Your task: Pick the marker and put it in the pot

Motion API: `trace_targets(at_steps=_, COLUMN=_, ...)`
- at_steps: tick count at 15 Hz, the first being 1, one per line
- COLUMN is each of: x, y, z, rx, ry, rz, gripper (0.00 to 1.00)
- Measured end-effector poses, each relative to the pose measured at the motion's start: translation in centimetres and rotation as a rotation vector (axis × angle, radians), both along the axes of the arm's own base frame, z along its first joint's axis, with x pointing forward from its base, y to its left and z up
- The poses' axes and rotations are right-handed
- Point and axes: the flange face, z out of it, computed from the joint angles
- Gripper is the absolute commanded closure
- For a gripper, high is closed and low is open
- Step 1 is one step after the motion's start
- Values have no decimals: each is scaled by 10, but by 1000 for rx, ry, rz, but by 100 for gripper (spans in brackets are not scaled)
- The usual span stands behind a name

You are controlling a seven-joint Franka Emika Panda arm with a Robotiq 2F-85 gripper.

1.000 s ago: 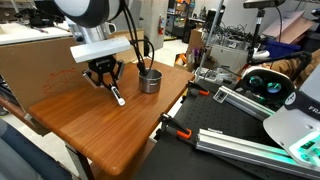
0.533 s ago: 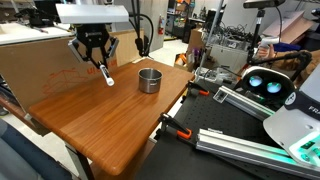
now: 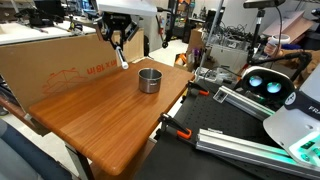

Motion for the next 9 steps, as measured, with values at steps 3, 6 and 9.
trace_targets(at_steps=3, x=-13, y=-25, z=3, rx=-31, ry=-84, rz=-44, gripper=94)
trace_targets(at_steps=6, x=-26, y=-47, z=-1, rx=-75, ry=-124, rz=-83, gripper=94)
trace_targets(at_steps=9, x=-41, y=-59, z=-16, rx=-124, ry=-136, rz=-101, gripper=94)
